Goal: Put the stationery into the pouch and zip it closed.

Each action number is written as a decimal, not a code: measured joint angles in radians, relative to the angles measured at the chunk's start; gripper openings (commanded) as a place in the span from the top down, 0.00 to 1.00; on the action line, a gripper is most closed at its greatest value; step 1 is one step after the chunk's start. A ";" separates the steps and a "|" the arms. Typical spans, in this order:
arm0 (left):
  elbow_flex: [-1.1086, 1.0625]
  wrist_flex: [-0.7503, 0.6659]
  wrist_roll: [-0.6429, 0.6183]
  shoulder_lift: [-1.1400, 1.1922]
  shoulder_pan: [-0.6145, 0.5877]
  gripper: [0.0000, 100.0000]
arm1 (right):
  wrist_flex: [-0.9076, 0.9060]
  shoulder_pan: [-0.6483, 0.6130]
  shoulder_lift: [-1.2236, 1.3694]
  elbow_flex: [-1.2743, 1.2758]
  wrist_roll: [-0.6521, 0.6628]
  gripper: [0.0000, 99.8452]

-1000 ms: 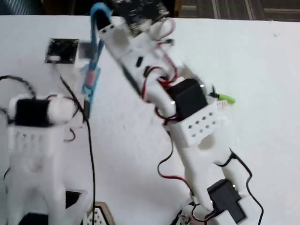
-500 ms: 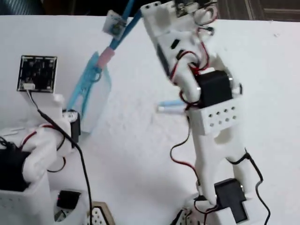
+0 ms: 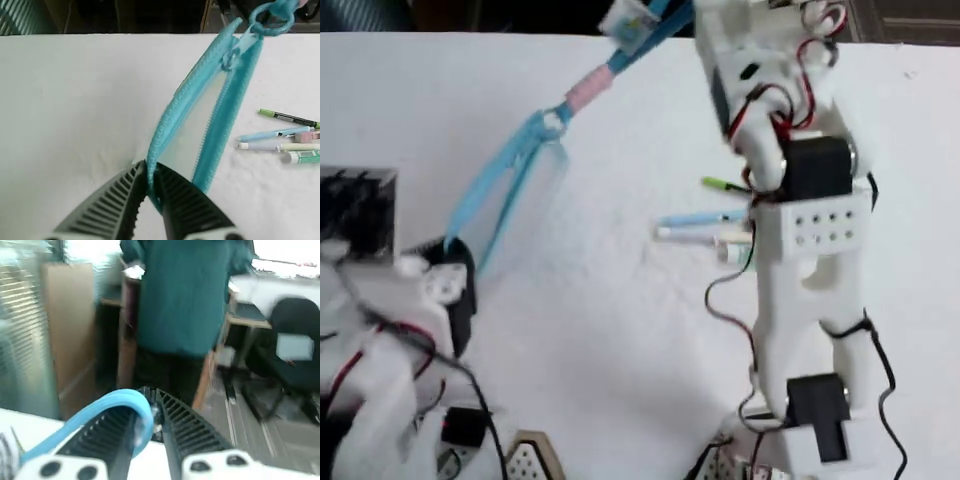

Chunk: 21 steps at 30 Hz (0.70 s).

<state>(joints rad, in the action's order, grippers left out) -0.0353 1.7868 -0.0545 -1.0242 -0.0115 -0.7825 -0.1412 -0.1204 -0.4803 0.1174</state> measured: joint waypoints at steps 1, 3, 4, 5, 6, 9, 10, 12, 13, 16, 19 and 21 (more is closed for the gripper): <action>0.006 0.002 0.000 -0.011 0.000 0.98 | 0.000 0.015 0.009 0.000 -0.002 0.98; 0.006 0.002 0.000 -0.017 0.002 0.98 | -0.005 0.040 0.018 0.000 -0.002 0.98; 0.006 0.002 0.000 -0.015 0.002 0.98 | -0.005 0.049 0.018 0.000 -0.002 0.98; 0.003 0.002 0.000 -0.012 0.002 0.98 | -0.006 0.051 0.018 0.000 -0.002 0.98; -0.006 0.002 0.000 -0.012 0.002 0.98 | -0.014 0.052 0.018 0.000 -0.002 0.98; -0.041 0.002 0.000 -0.012 0.002 0.98 | -0.063 0.041 0.018 0.000 0.000 0.93; -0.044 0.002 0.000 -0.009 0.002 0.98 | -0.078 0.034 0.018 0.000 0.000 0.89; -0.049 0.002 0.006 -0.009 0.000 0.98 | -0.115 0.018 0.012 0.000 0.000 0.81; -0.049 0.002 0.014 -0.011 0.000 0.98 | -0.138 0.012 0.009 0.000 0.000 0.77; -0.049 0.002 0.023 -0.015 0.000 0.98 | -0.219 -0.005 -0.011 0.000 0.000 0.71; -0.049 0.002 0.028 -0.015 0.000 0.98 | -0.347 -0.025 -0.031 0.002 0.069 0.70; -0.049 0.002 0.028 -0.015 -0.002 0.98 | -0.450 -0.038 -0.043 0.002 0.169 0.70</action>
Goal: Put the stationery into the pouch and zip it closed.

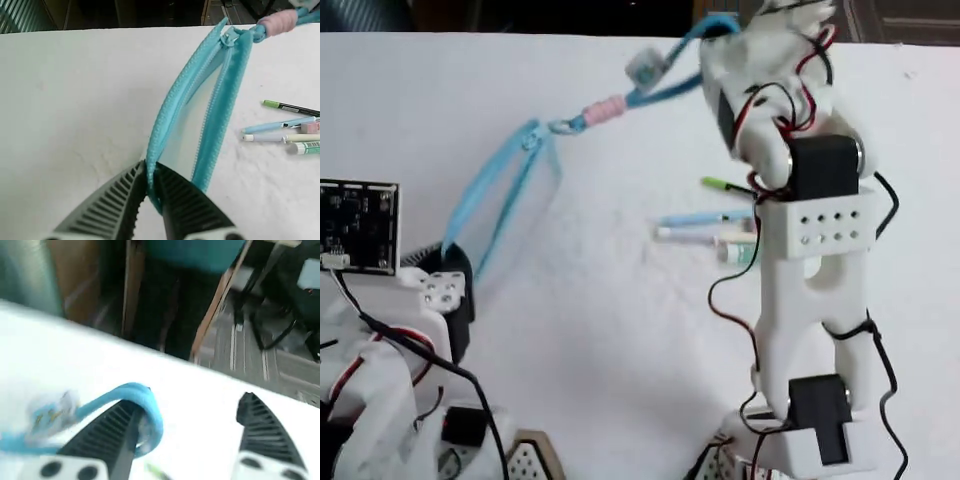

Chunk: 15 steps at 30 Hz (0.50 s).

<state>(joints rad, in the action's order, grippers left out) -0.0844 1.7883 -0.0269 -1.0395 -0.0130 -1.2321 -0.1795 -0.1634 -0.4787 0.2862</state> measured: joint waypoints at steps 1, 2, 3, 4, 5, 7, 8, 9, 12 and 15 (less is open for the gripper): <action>0.000 0.000 0.002 0.000 0.000 0.98 | -0.058 -0.005 -0.008 0.000 0.058 0.70; 0.000 -0.002 0.005 0.000 0.000 0.98 | -0.121 -0.006 -0.015 0.000 0.120 0.70; 0.000 -0.006 0.012 0.000 0.000 0.98 | -0.184 -0.006 -0.025 0.000 0.189 0.70; 0.000 -0.011 0.025 0.002 0.000 0.98 | -0.250 -0.006 -0.035 0.000 0.255 0.70; 0.000 -0.015 0.037 0.002 0.000 0.98 | -0.319 -0.005 -0.046 0.000 0.321 0.70; 0.002 -0.015 0.057 0.023 0.000 0.98 | -0.450 -0.003 -0.069 0.006 0.443 0.70; 0.002 -0.015 0.061 0.041 0.000 0.98 | -0.488 -0.003 -0.081 0.021 0.497 0.70; 0.002 -0.015 0.064 0.068 0.000 0.98 | -0.502 -0.006 -0.100 0.048 0.546 0.70; 0.002 -0.041 0.078 0.169 -0.006 0.98 | -0.516 0.006 -0.181 0.173 0.655 0.70; 0.052 -0.068 0.112 0.273 -0.046 0.98 | -0.516 0.003 -0.285 0.356 0.758 0.70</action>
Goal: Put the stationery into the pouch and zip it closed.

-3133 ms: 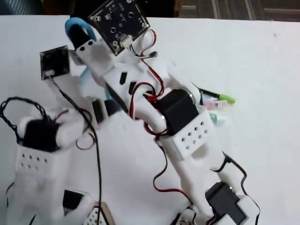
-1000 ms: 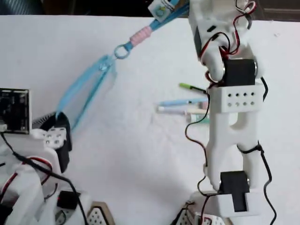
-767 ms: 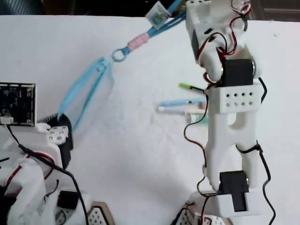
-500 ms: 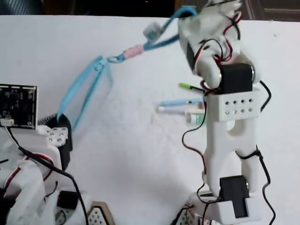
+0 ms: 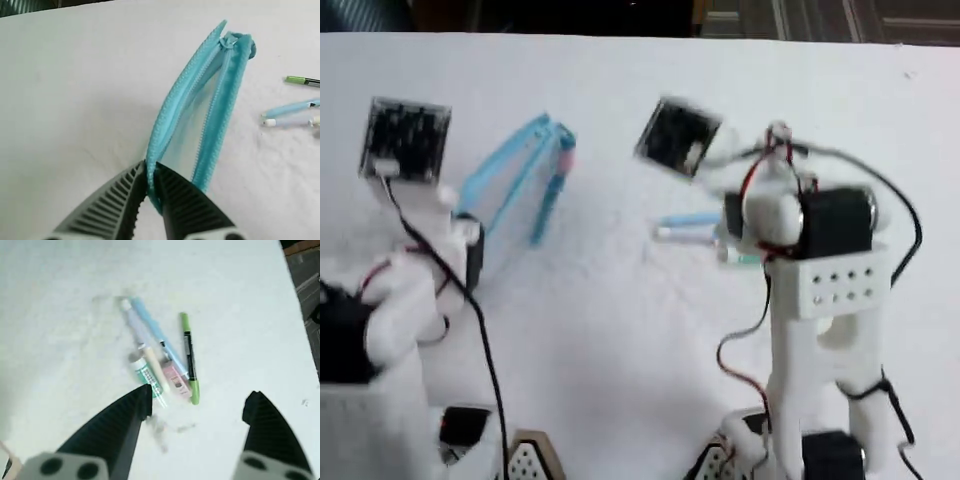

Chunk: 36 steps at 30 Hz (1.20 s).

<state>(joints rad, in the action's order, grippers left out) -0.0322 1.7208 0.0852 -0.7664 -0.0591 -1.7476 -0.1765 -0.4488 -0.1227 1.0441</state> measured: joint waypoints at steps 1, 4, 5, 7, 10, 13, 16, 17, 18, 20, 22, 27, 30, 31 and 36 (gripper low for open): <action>0.032 0.000 0.005 0.035 -0.008 0.98 | 0.000 0.000 -0.040 0.060 0.029 0.70; 0.149 0.034 0.034 0.158 -0.011 0.98 | 0.002 0.000 -0.137 0.229 0.095 0.70; 0.183 0.048 0.051 0.199 -0.011 0.98 | 0.005 0.000 -0.152 0.275 0.107 0.70; 0.247 0.057 0.078 0.279 -0.011 0.98 | 0.052 0.003 -0.164 0.353 0.118 0.70; 0.328 0.061 0.123 0.384 -0.011 0.98 | 0.178 0.038 -0.149 0.470 0.124 0.70; 0.394 0.061 0.152 0.445 -0.011 0.98 | 0.311 0.066 -0.054 0.532 0.124 0.70; 0.423 0.061 0.163 0.448 -0.011 0.98 | 0.394 0.077 0.089 0.531 0.124 0.70; 0.428 0.061 0.164 0.450 -0.011 0.98 | 0.411 0.074 0.143 0.517 0.124 0.70; 0.433 0.061 0.164 0.451 -0.011 0.98 | 0.423 0.069 0.198 0.494 0.124 0.70; 0.433 0.061 0.164 0.454 -0.011 0.98 | 0.436 0.057 0.301 0.423 0.124 0.70; 0.433 0.064 0.164 0.454 -0.011 0.98 | 0.437 0.032 0.413 0.338 0.124 0.70; 0.433 0.064 0.164 0.445 -0.011 0.98 | 0.423 -0.035 0.695 0.117 0.124 0.70; 0.411 0.064 0.164 0.404 -0.011 0.98 | 0.370 -0.057 0.878 -0.026 0.124 0.70; 0.391 0.064 0.164 0.384 -0.011 0.98 | 0.350 -0.057 0.939 -0.075 0.124 0.71; 0.269 0.064 0.150 0.302 -0.011 0.98 | 0.203 -0.049 1.211 -0.367 0.126 0.87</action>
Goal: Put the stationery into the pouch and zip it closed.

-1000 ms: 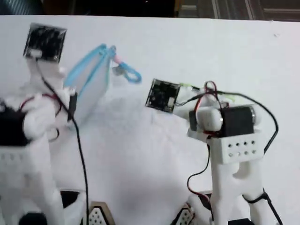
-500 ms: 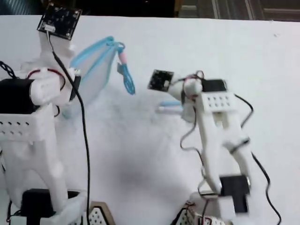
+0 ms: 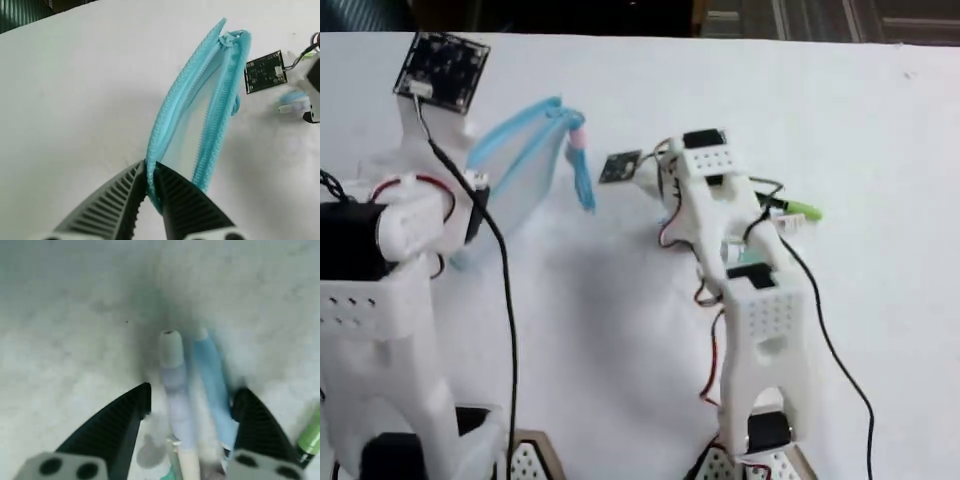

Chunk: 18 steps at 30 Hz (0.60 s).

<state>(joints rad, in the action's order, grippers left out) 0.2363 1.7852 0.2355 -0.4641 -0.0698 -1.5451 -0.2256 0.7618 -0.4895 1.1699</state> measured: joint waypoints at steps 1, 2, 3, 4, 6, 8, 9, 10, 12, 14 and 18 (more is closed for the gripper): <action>-0.012 0.000 -0.011 -0.015 0.000 0.98 | -0.026 0.002 0.041 -0.071 0.000 0.90; -0.017 0.000 -0.018 -0.026 0.000 0.98 | -0.052 0.003 0.080 -0.135 0.000 0.93; -0.017 0.000 -0.023 -0.034 0.000 0.98 | -0.077 0.005 0.118 -0.196 0.000 0.96; -0.021 0.000 -0.026 -0.043 0.000 0.98 | -0.101 0.005 0.152 -0.253 0.000 0.99; -0.021 0.000 -0.029 -0.052 0.000 0.98 | -0.147 0.005 0.215 -0.364 0.000 0.98; -0.021 0.000 -0.029 -0.052 0.000 0.98 | -0.186 0.005 0.264 -0.457 0.002 0.98; -0.021 0.000 -0.029 -0.052 0.000 0.98 | -0.195 0.005 0.281 -0.488 -0.003 0.98; -0.025 0.000 -0.029 -0.052 0.000 0.98 | -0.201 0.005 0.292 -0.517 -0.021 0.98; -0.029 0.000 -0.029 -0.054 0.000 0.98 | -0.204 0.006 0.298 -0.559 -0.071 0.98; -0.031 0.000 -0.029 -0.054 0.000 0.98 | -0.204 0.006 0.299 -0.575 -0.094 0.98; -0.031 0.000 -0.029 -0.054 0.000 0.98 | -0.206 0.006 0.252 -0.583 -0.137 0.98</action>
<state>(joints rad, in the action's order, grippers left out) 0.2056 1.7852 0.2064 -0.5178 -0.0698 -1.7507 -0.2194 1.0134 -1.0725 1.0334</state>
